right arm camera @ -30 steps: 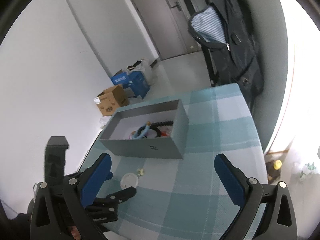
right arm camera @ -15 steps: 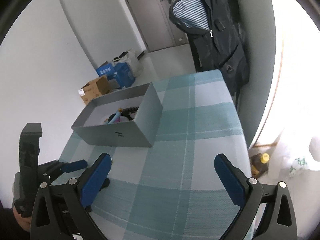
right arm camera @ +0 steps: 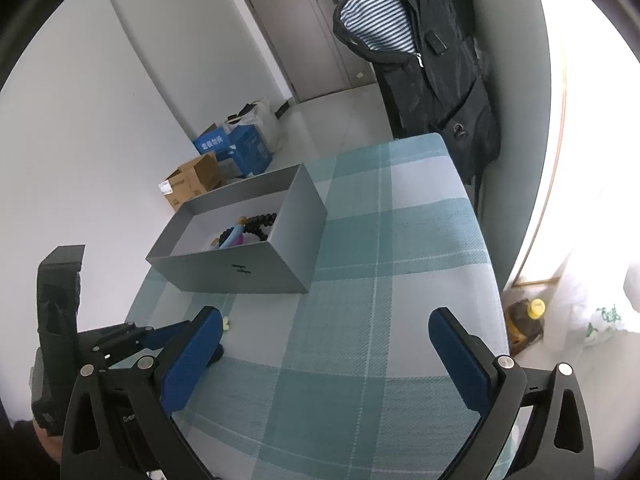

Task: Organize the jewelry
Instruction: 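Close the left gripper on the rim of the white plate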

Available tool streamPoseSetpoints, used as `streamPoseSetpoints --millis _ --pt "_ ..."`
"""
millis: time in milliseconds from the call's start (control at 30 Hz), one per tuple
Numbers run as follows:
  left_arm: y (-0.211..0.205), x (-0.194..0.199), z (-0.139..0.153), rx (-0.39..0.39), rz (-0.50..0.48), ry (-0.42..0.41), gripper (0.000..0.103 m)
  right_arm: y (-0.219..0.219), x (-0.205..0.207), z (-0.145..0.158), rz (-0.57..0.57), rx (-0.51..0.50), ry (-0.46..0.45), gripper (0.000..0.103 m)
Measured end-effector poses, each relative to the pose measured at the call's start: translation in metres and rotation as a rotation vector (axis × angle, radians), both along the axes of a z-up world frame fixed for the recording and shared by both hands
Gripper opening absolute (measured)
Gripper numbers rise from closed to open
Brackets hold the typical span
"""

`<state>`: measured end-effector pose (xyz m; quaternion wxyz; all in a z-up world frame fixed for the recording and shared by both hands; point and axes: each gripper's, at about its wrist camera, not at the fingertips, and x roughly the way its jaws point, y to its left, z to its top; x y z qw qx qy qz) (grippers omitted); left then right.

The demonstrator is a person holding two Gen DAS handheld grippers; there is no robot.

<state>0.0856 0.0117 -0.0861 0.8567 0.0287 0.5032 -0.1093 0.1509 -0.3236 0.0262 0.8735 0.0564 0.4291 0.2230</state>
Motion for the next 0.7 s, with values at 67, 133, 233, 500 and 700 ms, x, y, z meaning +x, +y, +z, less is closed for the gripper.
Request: streamPoseSetpoints --millis 67,133,233,500,700 --pt "0.003 0.001 0.001 -0.03 0.004 0.005 0.037 0.002 0.0 0.0 -0.004 0.001 0.004 0.103" --pt "0.008 0.004 0.003 -0.052 0.011 0.006 0.037 0.006 -0.001 -0.002 0.0 -0.006 0.008 0.103" --pt "0.016 0.005 0.004 -0.055 0.023 -0.01 0.037 0.013 -0.001 -0.005 0.009 -0.026 0.01 0.103" --pt "0.054 0.008 0.017 -0.165 0.109 -0.027 0.037 0.037 0.001 -0.016 0.069 -0.006 0.089 0.103" --pt "0.077 0.008 0.033 -0.218 0.162 -0.087 0.037 0.076 -0.005 -0.024 0.15 -0.054 0.091 0.102"
